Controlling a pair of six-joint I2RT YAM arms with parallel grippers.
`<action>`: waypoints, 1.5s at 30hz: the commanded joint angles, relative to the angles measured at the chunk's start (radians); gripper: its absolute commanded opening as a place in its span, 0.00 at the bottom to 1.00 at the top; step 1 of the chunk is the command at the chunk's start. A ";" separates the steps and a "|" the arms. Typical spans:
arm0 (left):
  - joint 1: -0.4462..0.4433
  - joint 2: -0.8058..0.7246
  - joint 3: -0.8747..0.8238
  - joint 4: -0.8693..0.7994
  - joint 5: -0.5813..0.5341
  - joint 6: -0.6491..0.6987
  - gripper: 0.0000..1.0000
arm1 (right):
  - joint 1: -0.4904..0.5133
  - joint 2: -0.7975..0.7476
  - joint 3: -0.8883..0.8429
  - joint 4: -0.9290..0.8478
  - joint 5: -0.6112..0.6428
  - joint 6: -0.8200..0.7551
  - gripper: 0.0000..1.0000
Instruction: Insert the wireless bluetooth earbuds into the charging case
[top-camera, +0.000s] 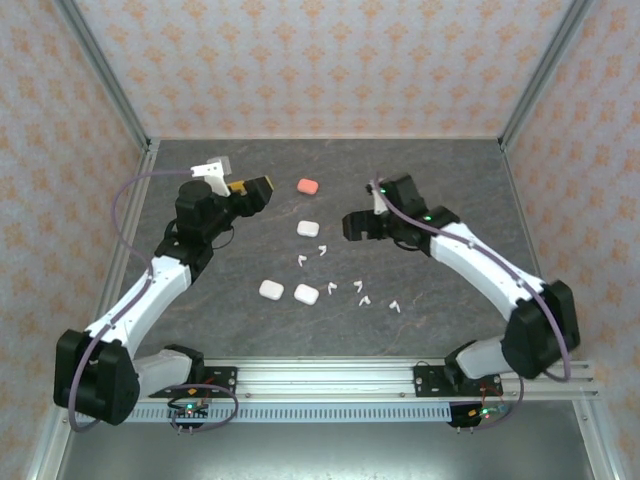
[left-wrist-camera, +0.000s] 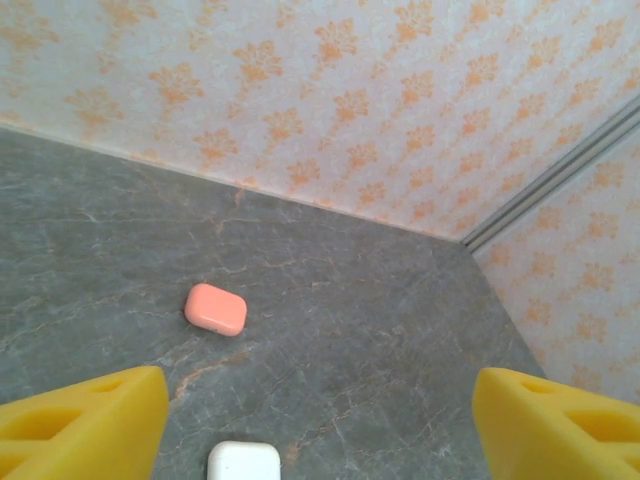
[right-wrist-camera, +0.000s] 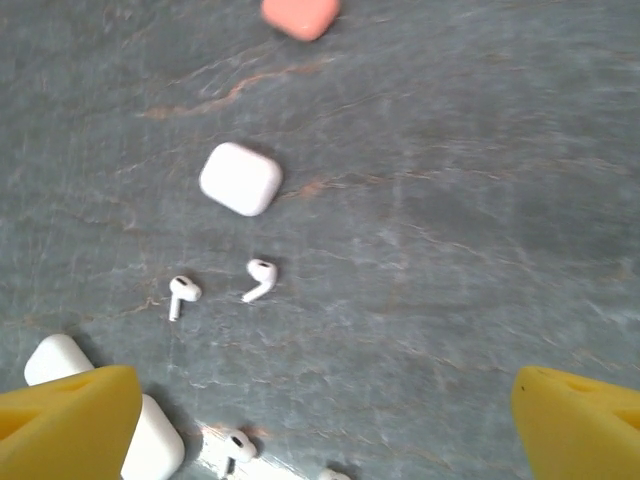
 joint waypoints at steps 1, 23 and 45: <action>0.001 -0.060 -0.023 0.016 -0.056 -0.032 0.85 | 0.052 0.114 0.111 -0.076 0.040 -0.090 0.93; 0.001 -0.230 -0.073 -0.240 -0.137 0.009 0.88 | 0.134 0.788 0.683 -0.181 -0.023 -0.267 0.91; 0.001 -0.383 -0.159 -0.319 -0.170 0.056 0.89 | 0.174 0.863 0.698 -0.252 0.041 -0.330 0.74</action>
